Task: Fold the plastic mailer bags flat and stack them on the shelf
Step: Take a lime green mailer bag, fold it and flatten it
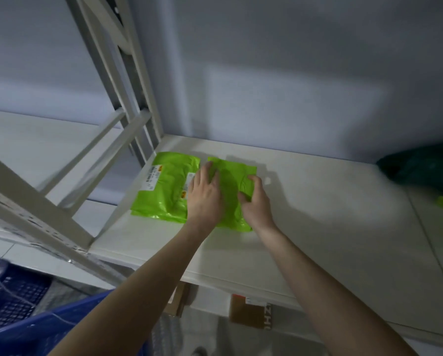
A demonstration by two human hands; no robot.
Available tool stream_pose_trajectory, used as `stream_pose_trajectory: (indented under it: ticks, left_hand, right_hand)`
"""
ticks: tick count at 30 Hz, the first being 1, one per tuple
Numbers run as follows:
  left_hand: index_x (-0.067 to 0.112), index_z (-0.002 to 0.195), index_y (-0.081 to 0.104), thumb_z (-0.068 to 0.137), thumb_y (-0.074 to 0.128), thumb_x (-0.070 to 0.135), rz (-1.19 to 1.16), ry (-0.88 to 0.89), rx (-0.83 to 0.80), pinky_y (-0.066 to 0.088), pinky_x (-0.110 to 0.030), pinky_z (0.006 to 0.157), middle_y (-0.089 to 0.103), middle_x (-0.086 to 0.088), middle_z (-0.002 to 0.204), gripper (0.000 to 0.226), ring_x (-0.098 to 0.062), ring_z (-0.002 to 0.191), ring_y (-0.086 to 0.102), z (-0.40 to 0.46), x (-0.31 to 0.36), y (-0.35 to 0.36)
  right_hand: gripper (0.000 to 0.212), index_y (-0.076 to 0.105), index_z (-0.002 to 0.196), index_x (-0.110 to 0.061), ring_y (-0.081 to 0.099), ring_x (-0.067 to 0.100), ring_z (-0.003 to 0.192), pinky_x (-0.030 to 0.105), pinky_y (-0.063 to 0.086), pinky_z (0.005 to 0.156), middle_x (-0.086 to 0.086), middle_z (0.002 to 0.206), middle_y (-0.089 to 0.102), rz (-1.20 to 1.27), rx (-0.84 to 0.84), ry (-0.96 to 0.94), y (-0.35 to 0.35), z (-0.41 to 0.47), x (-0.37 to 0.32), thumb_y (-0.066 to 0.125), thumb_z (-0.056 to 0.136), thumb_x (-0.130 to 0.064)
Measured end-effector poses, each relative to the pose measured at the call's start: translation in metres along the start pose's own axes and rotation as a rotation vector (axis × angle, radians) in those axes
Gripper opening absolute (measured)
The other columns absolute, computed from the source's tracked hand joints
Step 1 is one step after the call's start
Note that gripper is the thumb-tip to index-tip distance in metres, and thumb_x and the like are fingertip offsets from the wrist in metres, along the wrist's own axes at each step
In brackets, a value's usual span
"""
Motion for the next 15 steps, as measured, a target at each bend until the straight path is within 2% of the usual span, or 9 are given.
stream_pose_trajectory:
  ticks: [5,8,10,13,14,15]
  left_hand:
    - [0.01,0.146,0.024,0.092,0.04,0.023,0.219,0.122,-0.14,0.017,-0.039,0.112,0.025,-0.006,0.153,0.058,-0.024,0.137,0.026,-0.005,-0.016,0.019]
    - [0.005,0.145,0.021,0.096,0.035,0.026,0.295,0.158,-0.203,0.018,-0.039,0.111,0.035,-0.009,0.146,0.055,-0.025,0.131,0.035,-0.006,-0.018,0.03]
    - [0.004,0.141,0.029,0.097,0.032,0.028,0.301,0.165,-0.239,0.023,-0.038,0.109,0.042,-0.01,0.138,0.051,-0.026,0.125,0.042,-0.007,-0.018,0.035]
    - [0.008,0.115,0.061,0.092,0.023,0.035,0.327,0.175,-0.227,0.043,-0.033,0.091,0.062,-0.006,0.108,0.052,-0.023,0.097,0.061,-0.007,-0.015,0.024]
    - [0.008,0.113,0.062,0.092,0.022,0.035,0.324,0.186,-0.221,0.044,-0.033,0.089,0.063,-0.006,0.106,0.053,-0.023,0.095,0.061,-0.008,-0.015,0.023]
    - [0.006,0.119,0.057,0.095,0.023,0.034,0.301,0.189,-0.254,0.041,-0.034,0.092,0.059,-0.009,0.113,0.05,-0.026,0.101,0.059,-0.008,-0.015,0.027]
  right_hand:
    - [0.048,0.039,0.136,-0.007,0.048,0.034,0.12,0.033,0.035,0.093,0.02,0.13,0.051,-0.12,0.047,-0.002,0.025,0.0,-0.008,0.053,0.09,-0.008]
    - [0.05,0.037,0.139,-0.008,0.044,0.035,0.121,0.035,0.033,0.096,0.02,0.129,0.048,-0.307,0.079,-0.017,0.031,-0.001,-0.012,0.052,0.091,-0.014]
    - [0.049,0.04,0.137,-0.011,0.04,0.036,0.12,0.038,0.034,0.095,0.019,0.13,0.043,-0.523,0.125,-0.037,0.029,-0.003,-0.012,0.051,0.09,-0.021]
    - [0.045,0.048,0.134,-0.014,0.04,0.034,0.121,0.042,0.038,0.091,0.014,0.141,0.04,-0.664,0.126,-0.119,0.031,-0.009,-0.016,0.046,0.091,-0.026]
    - [0.043,0.053,0.13,-0.014,0.045,0.033,0.119,0.042,0.041,0.087,0.011,0.139,0.045,-0.695,0.112,-0.17,0.034,-0.01,-0.017,0.043,0.09,-0.027]
    - [0.043,0.059,0.123,-0.013,0.053,0.032,0.112,0.042,0.046,0.081,0.008,0.133,0.053,-0.719,0.093,-0.202,0.037,-0.011,-0.018,0.039,0.088,-0.028]
Point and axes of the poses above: each hand's wrist, its own z-axis towards the middle knuckle, its own y-axis out of the palm, x = y × z, the point moved 8 cm from there along z, towards the middle knuckle
